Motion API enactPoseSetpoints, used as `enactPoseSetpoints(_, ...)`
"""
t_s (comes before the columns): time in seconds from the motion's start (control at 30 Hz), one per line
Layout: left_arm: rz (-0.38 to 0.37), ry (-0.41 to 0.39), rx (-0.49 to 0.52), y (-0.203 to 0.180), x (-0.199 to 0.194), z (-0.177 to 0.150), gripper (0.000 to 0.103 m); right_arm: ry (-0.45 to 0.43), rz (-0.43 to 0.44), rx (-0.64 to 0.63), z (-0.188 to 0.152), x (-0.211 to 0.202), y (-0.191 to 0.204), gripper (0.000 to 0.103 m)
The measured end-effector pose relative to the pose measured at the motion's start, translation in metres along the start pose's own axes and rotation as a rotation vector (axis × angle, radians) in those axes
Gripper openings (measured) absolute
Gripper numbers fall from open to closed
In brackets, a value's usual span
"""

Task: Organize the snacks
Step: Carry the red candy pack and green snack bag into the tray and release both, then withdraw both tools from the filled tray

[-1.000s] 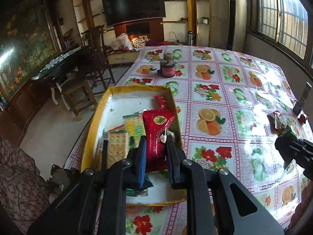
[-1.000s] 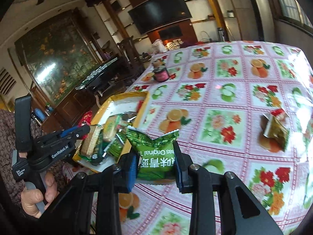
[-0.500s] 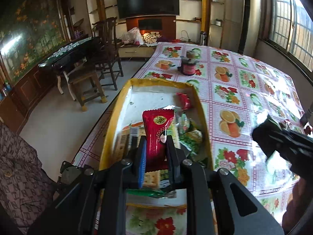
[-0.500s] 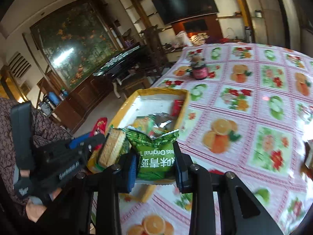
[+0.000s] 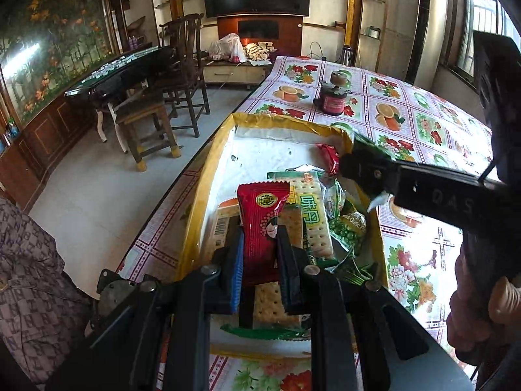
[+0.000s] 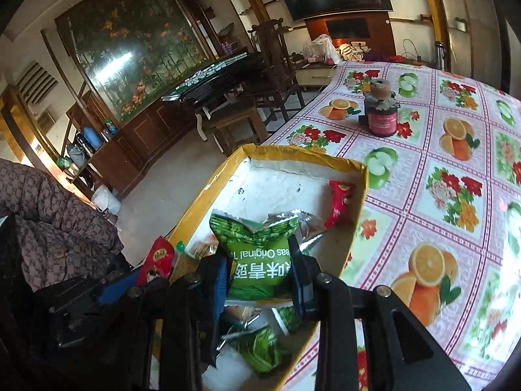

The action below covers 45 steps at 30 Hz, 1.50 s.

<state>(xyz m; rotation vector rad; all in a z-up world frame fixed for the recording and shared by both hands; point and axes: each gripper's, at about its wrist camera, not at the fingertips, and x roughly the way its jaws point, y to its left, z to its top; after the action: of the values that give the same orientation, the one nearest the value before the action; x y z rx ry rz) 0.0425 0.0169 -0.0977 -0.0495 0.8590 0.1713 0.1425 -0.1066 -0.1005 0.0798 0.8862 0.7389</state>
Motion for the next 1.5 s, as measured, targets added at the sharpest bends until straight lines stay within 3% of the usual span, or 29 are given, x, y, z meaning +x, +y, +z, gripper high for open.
enactPoseSetpoints(0.4, 0.002, 0.012, 0.002, 0.004, 0.009, 0.000, 0.023, 0.049, -0.001, -0.019, 0.010, 0.025, -0.001, 0.034)
enactPoseSetpoints(0.43, 0.004, 0.017, -0.001, 0.005, 0.010, 0.000, 0.031, 0.053, 0.004, -0.016, 0.010, 0.027, -0.001, 0.034)
enactPoseSetpoints(0.5, 0.007, 0.022, -0.001, 0.007, 0.011, -0.001, 0.060, 0.056, 0.004, -0.012, 0.010, 0.027, -0.003, 0.041)
enactPoseSetpoints(0.53, 0.015, 0.021, -0.005, 0.008, 0.009, -0.002, 0.084, 0.050, 0.008, -0.013, 0.010, 0.026, -0.003, 0.045)
enactPoseSetpoints(0.57, 0.013, 0.014, -0.007, 0.007, 0.008, -0.002, 0.094, 0.044, 0.017, -0.013, 0.010, 0.023, -0.004, 0.051)
enactPoseSetpoints(0.9, 0.027, -0.005, 0.017, -0.001, -0.021, -0.012, 0.098, 0.035, 0.070, -0.061, 0.007, -0.014, -0.013, 0.053)
enactPoseSetpoints(1.13, 0.047, -0.020, 0.054, -0.013, -0.051, -0.027, 0.100, 0.058, 0.079, -0.203, -0.008, -0.050, -0.012, 0.054)
enactPoseSetpoints(1.27, 0.072, -0.032, 0.091, -0.021, -0.071, -0.042, 0.103, 0.092, 0.089, -0.310, -0.020, -0.062, -0.008, 0.062)
enactPoseSetpoints(1.5, 0.101, -0.031, 0.136, -0.033, -0.096, -0.067, 0.103, 0.121, 0.070, -0.428, -0.039, -0.073, -0.006, 0.062)
